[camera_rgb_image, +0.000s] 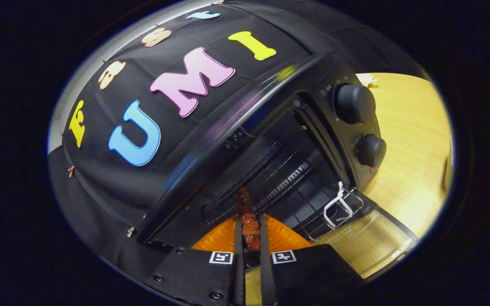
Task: Open the toaster oven, put the food inside, and close the toaster oven door.
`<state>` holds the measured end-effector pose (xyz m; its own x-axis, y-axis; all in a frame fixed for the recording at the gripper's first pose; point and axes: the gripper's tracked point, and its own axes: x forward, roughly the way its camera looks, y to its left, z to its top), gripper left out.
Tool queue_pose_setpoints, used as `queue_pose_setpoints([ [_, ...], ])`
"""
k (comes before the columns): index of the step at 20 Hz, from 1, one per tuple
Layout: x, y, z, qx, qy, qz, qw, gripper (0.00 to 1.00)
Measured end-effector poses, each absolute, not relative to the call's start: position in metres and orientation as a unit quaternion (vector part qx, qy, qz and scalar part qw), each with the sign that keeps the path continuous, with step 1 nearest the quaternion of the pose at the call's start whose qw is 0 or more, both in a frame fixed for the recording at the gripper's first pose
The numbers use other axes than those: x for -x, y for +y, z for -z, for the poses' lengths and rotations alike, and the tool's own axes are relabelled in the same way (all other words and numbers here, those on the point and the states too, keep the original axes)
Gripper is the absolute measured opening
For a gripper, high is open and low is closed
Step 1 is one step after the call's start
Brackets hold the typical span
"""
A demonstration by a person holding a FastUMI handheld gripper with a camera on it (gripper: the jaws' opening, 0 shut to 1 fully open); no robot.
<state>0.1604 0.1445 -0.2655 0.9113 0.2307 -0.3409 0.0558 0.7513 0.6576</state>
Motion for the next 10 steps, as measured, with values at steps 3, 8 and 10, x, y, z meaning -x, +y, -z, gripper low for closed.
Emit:
queue_pose_setpoints([
  [3, -0.16, 0.139, 0.266, -0.332, 0.211, -0.041, 0.919, 0.33],
  [8, -0.144, 0.143, 0.258, -0.307, 0.22, -0.069, 0.923, 0.85],
  [10, -0.132, 0.145, 0.251, -0.262, 0.217, -0.084, 0.937, 0.98],
])
